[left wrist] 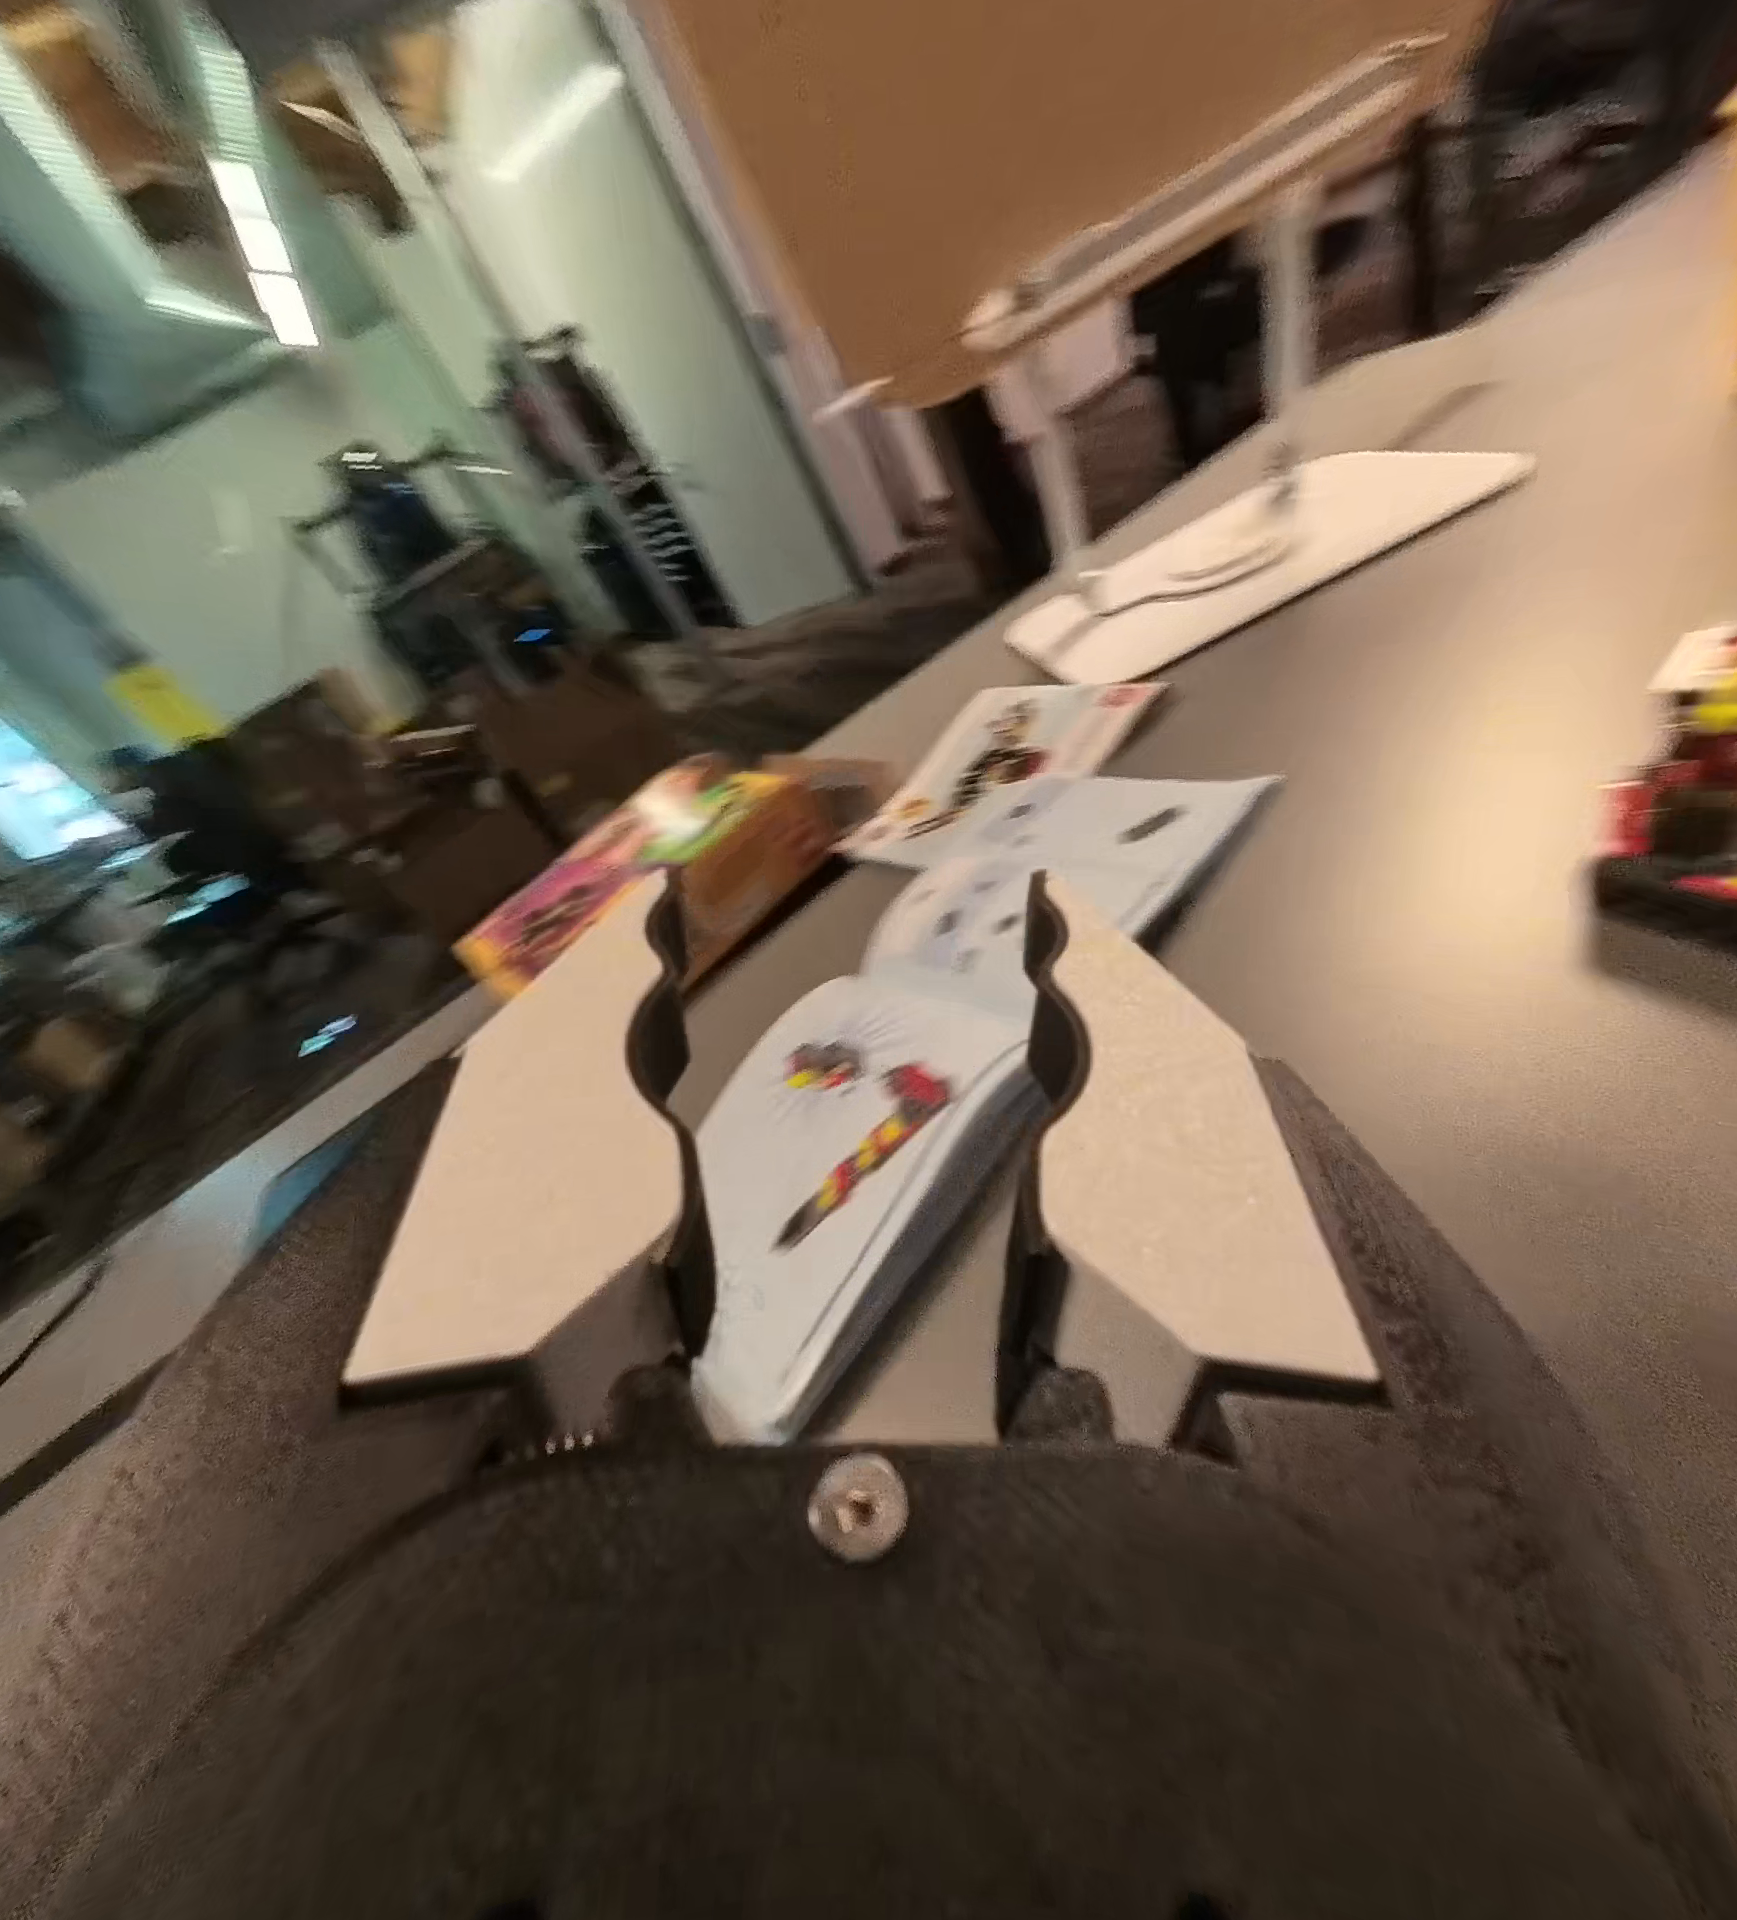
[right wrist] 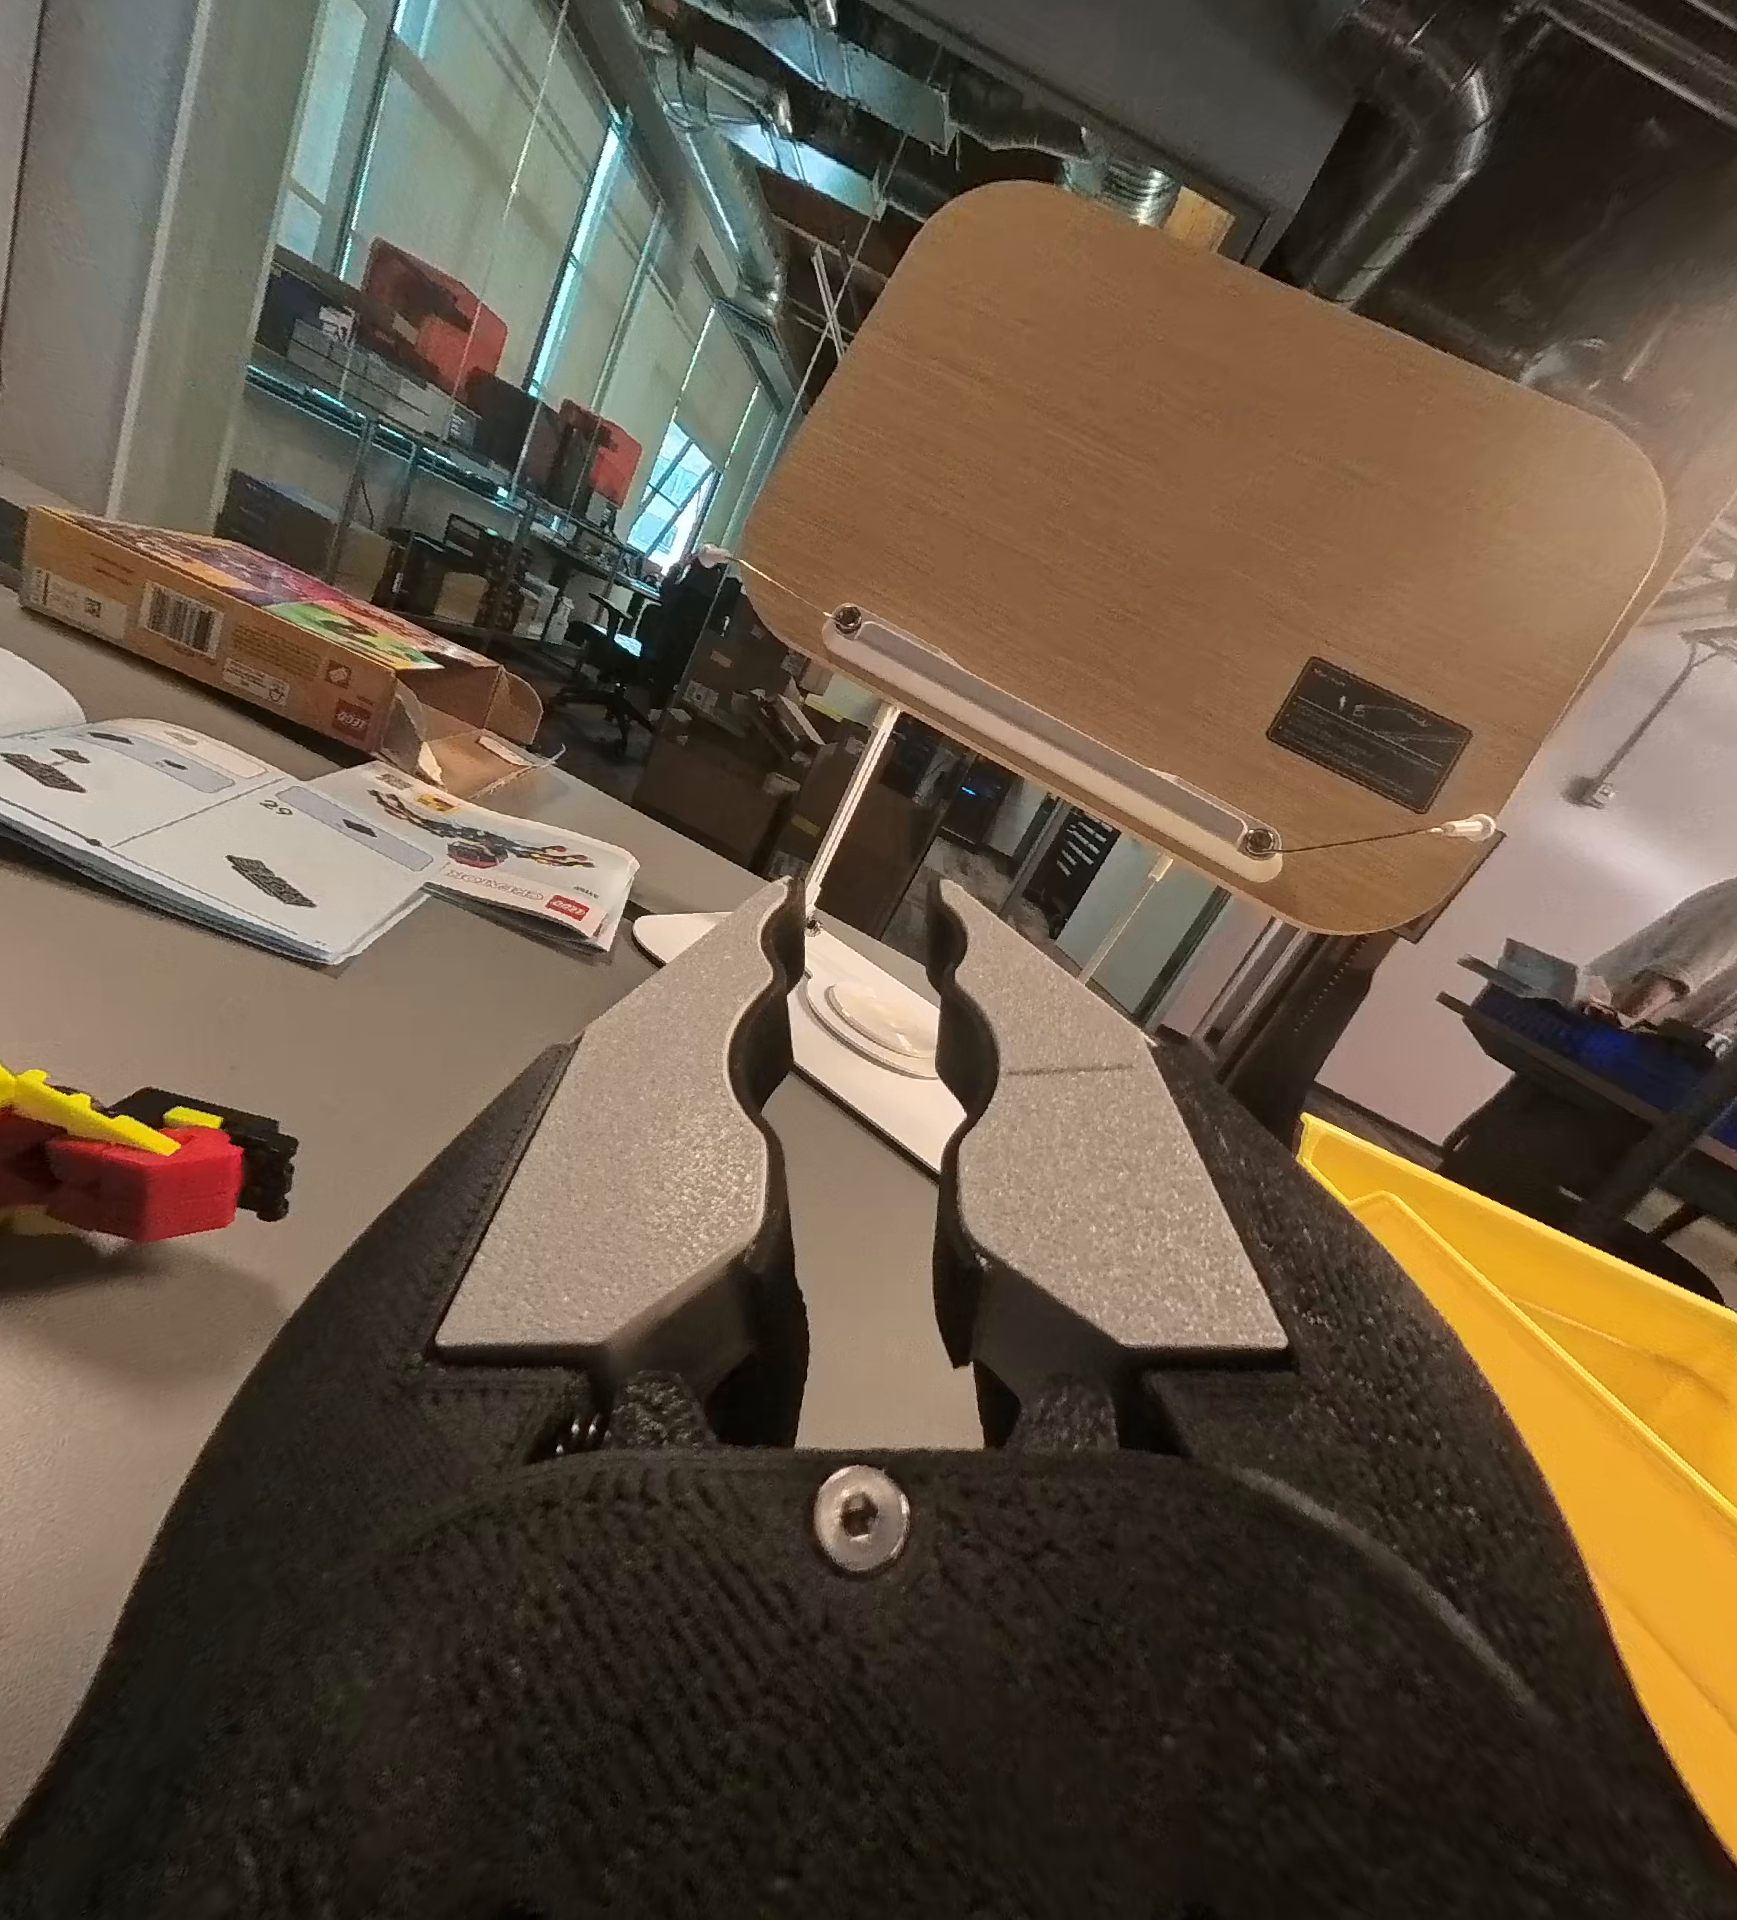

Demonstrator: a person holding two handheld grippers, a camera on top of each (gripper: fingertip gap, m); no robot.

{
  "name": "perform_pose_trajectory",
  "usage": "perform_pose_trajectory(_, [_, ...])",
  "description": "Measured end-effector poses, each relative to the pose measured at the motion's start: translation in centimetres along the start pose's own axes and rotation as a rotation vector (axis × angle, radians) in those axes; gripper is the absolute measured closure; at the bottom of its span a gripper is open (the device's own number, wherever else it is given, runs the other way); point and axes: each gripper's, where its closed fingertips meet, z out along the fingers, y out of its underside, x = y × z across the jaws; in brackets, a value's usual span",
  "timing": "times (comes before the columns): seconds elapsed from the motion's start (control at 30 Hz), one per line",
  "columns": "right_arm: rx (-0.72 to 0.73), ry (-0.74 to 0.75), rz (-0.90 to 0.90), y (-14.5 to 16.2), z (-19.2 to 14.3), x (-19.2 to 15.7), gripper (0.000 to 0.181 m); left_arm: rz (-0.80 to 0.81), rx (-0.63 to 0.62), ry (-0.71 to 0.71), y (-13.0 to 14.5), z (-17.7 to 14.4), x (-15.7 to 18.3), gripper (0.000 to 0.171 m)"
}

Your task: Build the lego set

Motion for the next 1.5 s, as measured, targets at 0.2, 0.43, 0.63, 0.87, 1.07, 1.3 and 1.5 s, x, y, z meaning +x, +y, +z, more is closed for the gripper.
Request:
perform_pose_trajectory(0.2, [-0.008, 0.001, -0.006, 0.2, 0.0, 0.0, 0.161, 0.024, -0.157, 0.524, -1.8, 5.2, 8.5, 0.139])
perform_pose_trajectory(0.43, [-0.015, -0.002, -0.004, 0.3, 0.1, 0.0, 0.161, 0.121, -0.41, 0.658, 2.5, 11.2, 11.1, 0.111])
perform_pose_trajectory(0.63, [-0.021, -0.014, -0.011, 0.5, 0.2, -0.3, 0.161, 0.079, -0.48, 0.726, 4.7, 12.8, 11.3, 0.113])
perform_pose_trajectory(0.87, [-0.025, -0.019, -0.008, 0.6, 0.3, -0.3, 0.161, 0.004, -0.483, 0.727, 5.0, 13.0, 10.9, 0.128])
perform_pose_trajectory(1.07, [-0.025, -0.022, -0.009, 0.6, 0.3, -0.4, 0.161, -0.058, -0.515, 0.777, 5.0, 12.5, 11.3, 0.143])
perform_pose_trajectory(1.3, [-0.025, -0.025, -0.013, 0.6, 0.3, -0.4, 0.162, -0.167, -0.521, 0.814, 4.3, 12.3, 11.3, 0.167])
perform_pose_trajectory(1.5, [-0.027, -0.03, -0.019, 0.6, 0.4, -0.5, 0.162, -0.283, -0.499, 0.859, 3.2, 11.8, 11.4, 0.171])
